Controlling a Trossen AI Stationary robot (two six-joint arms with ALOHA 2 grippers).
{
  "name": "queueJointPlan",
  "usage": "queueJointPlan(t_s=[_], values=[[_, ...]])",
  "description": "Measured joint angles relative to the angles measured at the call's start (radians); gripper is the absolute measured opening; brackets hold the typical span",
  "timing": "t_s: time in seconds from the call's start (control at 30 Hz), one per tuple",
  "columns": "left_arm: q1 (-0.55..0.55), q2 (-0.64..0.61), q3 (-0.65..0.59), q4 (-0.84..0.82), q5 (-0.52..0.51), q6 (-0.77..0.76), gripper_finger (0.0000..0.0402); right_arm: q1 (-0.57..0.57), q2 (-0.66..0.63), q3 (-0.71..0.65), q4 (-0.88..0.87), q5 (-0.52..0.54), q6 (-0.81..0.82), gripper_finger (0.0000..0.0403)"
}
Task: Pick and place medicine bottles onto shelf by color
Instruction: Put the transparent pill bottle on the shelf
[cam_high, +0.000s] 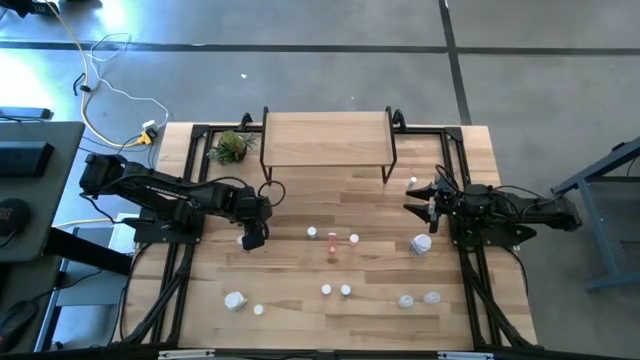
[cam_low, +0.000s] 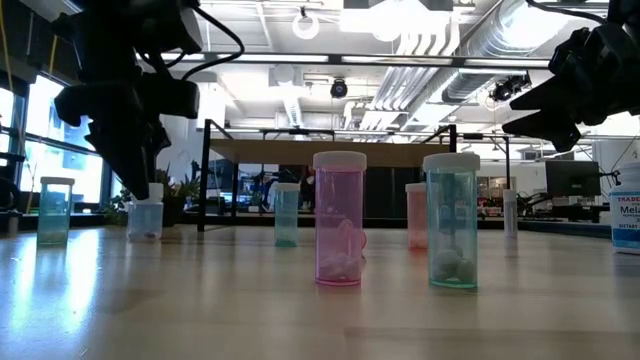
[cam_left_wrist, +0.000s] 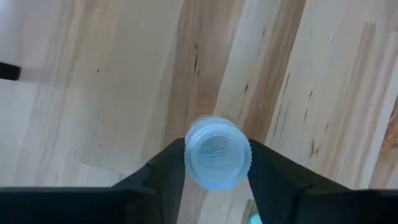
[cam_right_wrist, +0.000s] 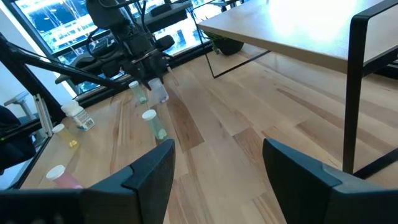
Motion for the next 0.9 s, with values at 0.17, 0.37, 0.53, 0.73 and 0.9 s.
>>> queueJointPlan(t_s=[0.17, 0.37, 0.53, 0.73, 0.9], values=[[0.0, -0.001, 0.0, 0.001, 0.003, -0.001, 0.0122, 0.0, 0.0, 0.0, 0.0, 0.0, 0.0, 0.0234], [0.005, -0.001, 0.038, -0.015, 0.059, -0.034, 0.0142, 0.0, 0.0, 0.0, 0.0, 0.0, 0.0, 0.0234], [0.023, -0.001, 0.15, -0.078, 0.059, -0.037, 0.0134, 0.0, 0.0, 0.0, 0.0, 0.0, 0.0, 0.0234], [0.072, -0.001, 0.318, -0.194, 0.053, 0.0, 0.0133, 0.0, 0.0, 0.0, 0.0, 0.0, 0.0, 0.0234], [0.137, -0.001, 0.46, -0.258, 0.005, 0.064, 0.0135, 0.0, 0.0, 0.0, 0.0, 0.0, 0.0, 0.0234]])
